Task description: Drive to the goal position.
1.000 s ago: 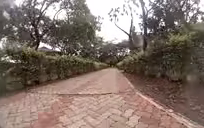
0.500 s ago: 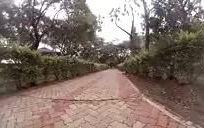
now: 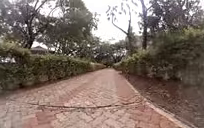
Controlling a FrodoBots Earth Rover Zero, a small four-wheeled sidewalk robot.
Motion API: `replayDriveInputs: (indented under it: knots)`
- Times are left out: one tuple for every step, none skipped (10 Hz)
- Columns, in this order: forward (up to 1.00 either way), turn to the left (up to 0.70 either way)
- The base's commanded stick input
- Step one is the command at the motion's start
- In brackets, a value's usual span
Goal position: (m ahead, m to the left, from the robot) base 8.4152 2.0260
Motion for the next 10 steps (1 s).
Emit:
replayDriveInputs:
  knots:
    - [0.70,0.00]
    - [0.70,0.00]
    - [0.70,0.00]
    - [0.70,0.00]
    - [0.70,0.00]
    - [0.70,0.00]
    - [0.70,0.00]
    - [0.70,0.00]
    - [0.70,0.00]
    - [0.70,0.00]
